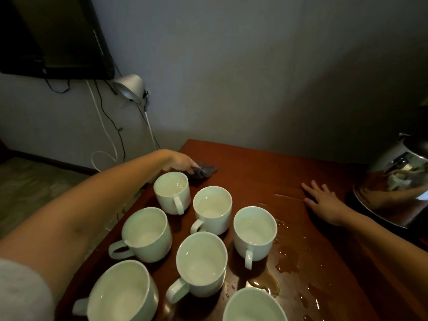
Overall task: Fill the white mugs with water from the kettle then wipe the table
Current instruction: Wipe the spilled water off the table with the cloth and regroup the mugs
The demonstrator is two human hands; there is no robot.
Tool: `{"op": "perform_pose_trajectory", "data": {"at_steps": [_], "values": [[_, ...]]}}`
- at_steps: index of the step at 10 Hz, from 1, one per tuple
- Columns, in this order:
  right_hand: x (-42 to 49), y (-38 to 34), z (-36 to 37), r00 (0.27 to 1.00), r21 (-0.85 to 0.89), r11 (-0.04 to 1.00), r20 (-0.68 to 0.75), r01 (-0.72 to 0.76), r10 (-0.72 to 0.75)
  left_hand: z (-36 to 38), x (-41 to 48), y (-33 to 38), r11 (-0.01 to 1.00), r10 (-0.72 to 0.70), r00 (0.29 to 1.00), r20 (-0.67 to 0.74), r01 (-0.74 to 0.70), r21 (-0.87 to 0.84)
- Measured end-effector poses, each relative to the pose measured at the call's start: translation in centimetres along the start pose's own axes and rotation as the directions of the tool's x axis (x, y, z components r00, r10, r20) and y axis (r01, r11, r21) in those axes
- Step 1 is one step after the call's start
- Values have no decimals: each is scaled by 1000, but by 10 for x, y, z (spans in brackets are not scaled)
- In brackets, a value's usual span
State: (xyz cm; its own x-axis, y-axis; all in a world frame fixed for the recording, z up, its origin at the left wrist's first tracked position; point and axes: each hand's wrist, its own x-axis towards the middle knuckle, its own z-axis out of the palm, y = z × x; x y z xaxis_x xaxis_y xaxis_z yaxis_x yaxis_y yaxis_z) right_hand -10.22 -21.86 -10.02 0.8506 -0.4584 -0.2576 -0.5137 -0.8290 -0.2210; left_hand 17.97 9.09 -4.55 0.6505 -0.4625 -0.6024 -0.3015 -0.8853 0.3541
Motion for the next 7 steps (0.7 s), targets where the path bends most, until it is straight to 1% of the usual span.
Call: {"op": "perform_pose_trajectory", "data": {"at_steps": [1, 2, 3, 4, 5, 6, 7], "values": [[1, 0, 0, 1000, -1, 1000, 5, 2, -2, 0, -38, 16, 994, 1, 999, 38, 3, -105], [1, 0, 0, 1000, -3, 1000, 9, 6, -6, -1, -41, 18, 991, 14, 999, 50, -7, -137], [0, 0, -1, 1000, 8, 1000, 16, 5, -5, -3, -34, 12, 995, 24, 998, 63, -17, -102], [0, 0, -1, 1000, 11, 1000, 13, 6, -6, -6, -30, -4, 995, 12, 999, 44, -7, -104], [-1, 0, -1, 1000, 17, 1000, 14, 9, -9, -9, -25, -31, 986, 8, 999, 36, -2, -166], [-1, -1, -2, 1000, 18, 1000, 18, 2, -2, -11, -32, -58, 986, -48, 998, 35, 53, -157], [-3, -2, -1, 1000, 14, 1000, 13, 2, -2, -17, -48, -80, 991, -97, 995, -6, 96, -91]]}}
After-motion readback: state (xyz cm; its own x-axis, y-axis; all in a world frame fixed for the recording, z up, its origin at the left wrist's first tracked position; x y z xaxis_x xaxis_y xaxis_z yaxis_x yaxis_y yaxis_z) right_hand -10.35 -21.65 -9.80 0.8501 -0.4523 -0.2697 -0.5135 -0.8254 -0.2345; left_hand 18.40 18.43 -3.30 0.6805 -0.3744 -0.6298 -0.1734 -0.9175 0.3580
